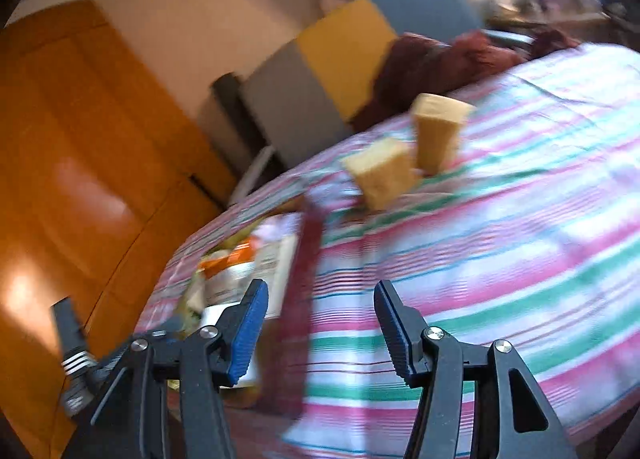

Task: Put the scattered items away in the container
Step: 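Open both grippers to release the white sponges into the tray, then move both tools toward the two yellow sponges on the cloth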

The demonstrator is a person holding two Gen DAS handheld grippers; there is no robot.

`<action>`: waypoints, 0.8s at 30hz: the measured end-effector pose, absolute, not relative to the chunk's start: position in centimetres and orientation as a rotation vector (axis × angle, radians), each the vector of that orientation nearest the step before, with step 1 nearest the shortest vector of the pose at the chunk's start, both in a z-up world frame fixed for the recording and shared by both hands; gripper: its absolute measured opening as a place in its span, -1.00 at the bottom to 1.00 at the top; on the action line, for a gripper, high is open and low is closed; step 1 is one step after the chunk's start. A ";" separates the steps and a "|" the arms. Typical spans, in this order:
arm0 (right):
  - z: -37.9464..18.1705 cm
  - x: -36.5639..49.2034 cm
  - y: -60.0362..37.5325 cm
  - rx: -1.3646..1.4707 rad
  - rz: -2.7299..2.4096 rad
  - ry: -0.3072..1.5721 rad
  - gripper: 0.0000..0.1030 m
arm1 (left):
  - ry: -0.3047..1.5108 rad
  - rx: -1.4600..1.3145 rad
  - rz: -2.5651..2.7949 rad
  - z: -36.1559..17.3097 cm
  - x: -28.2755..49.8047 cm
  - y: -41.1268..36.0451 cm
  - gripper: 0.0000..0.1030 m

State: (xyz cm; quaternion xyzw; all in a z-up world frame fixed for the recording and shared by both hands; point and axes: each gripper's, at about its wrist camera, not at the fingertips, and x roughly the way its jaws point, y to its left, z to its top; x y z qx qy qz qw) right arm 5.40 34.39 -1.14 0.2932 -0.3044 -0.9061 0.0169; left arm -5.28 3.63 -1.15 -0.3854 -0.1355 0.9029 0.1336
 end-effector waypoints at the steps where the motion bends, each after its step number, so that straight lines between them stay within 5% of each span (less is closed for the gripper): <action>1: -1.6 5.4 35.0 0.928 -2.829 -0.959 0.12 | -0.376 -1.121 2.604 -1.1 -5.3 4.3 0.32; 13: -5.3 5.7 37.5 1.046 -2.882 -0.955 0.23 | -0.009 -1.008 2.397 0.5 -4.0 16.3 0.33; 24: -3.4 2.6 41.8 1.011 -3.016 -0.944 0.63 | 0.136 -1.065 2.382 1.4 -12.2 25.4 0.43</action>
